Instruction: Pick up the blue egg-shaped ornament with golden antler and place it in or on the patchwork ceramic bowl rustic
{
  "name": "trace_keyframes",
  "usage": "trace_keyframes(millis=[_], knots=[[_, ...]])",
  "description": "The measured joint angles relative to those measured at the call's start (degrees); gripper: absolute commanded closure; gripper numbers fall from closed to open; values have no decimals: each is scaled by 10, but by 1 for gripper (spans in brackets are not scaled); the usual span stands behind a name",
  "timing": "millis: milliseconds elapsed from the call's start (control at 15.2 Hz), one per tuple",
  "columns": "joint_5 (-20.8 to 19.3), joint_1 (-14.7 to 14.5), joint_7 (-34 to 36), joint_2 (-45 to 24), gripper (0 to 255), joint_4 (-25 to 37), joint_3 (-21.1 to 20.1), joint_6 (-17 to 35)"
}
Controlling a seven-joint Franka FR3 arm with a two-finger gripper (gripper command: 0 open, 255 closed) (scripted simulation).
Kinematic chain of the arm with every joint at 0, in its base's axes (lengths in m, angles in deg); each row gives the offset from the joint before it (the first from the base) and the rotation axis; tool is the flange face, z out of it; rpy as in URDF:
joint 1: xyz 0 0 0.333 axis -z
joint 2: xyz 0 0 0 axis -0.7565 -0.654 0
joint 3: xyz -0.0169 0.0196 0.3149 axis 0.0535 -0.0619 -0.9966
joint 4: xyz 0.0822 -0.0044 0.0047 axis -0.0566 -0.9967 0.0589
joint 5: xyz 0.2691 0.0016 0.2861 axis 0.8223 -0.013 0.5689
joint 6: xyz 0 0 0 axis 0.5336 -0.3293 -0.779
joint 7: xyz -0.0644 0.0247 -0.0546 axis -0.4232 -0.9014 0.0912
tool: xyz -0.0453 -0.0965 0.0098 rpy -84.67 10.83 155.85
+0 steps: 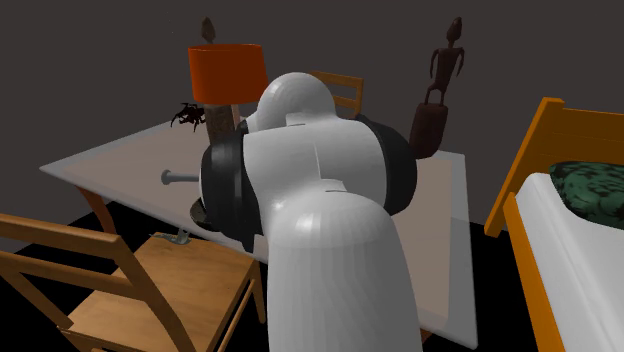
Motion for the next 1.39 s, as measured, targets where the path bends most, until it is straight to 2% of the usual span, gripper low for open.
trace_keyframes(millis=[594, 1386], knots=[[0, 0, 0, 1, 255, 2, 0, -2], [2, 0, -5, 32, 255, 44, 0, -76]])
